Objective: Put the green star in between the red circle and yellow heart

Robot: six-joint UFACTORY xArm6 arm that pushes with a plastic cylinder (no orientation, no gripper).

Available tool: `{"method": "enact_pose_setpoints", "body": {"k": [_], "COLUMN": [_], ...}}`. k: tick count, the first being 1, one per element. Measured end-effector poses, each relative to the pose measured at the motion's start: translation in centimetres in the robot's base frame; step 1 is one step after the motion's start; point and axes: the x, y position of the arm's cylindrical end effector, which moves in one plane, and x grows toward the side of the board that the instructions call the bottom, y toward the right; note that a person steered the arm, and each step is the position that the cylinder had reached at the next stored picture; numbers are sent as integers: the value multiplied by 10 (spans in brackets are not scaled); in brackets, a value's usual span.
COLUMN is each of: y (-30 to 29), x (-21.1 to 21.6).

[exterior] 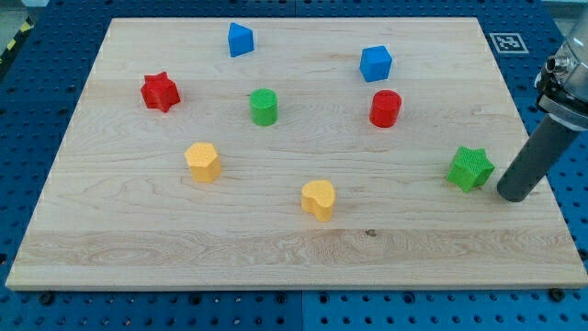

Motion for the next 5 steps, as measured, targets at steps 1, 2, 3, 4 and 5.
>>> {"method": "enact_pose_setpoints", "body": {"k": [1, 2, 3, 4, 5], "y": [0, -21, -58, -66, -79], "x": [-22, -24, -23, -16, 5]}}
